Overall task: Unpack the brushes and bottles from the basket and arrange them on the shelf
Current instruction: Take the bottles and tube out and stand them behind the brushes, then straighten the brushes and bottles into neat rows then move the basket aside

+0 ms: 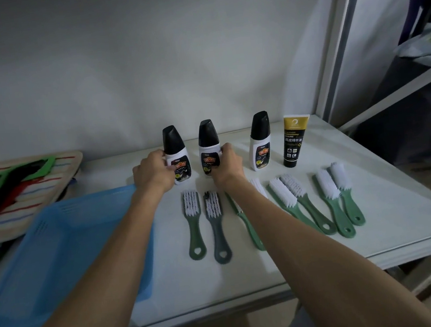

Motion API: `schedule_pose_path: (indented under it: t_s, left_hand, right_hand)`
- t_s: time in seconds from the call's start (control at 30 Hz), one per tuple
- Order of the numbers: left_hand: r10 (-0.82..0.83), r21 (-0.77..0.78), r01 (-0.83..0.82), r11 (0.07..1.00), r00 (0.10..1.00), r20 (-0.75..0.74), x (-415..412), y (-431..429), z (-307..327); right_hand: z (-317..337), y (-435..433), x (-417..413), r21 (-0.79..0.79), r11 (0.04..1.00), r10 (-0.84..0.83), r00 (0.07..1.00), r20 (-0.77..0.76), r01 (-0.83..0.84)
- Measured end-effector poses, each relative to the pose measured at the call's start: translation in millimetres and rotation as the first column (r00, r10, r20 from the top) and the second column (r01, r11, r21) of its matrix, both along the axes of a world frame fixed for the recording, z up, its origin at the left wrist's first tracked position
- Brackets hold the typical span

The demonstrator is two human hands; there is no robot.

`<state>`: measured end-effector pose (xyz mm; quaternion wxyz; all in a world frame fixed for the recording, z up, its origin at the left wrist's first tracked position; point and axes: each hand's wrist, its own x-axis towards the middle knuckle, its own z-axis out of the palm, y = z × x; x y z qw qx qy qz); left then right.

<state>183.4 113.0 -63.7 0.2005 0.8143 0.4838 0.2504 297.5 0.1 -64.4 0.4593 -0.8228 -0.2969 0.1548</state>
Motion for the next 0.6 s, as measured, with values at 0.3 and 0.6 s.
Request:
schedule_pose_path:
  t_s: [0.3, 0.6]
  left_hand:
    - [0.003, 0.010, -0.004, 1.000, 0.994, 0.110, -15.7, -23.5, 35.0]
    - [-0.276, 0.049, 0.272, 0.961, 0.936, 0.218, -70.5, -92.8, 38.8]
  right_hand:
    - [37.7, -39.3, -3.6, -0.082, 0.993, 0.103, 0.978, 0.180, -0.090]
    - [60.2, -108.8, -7.7, -0.085, 0.984, 0.178, 0.915, 0.363, -0.158]
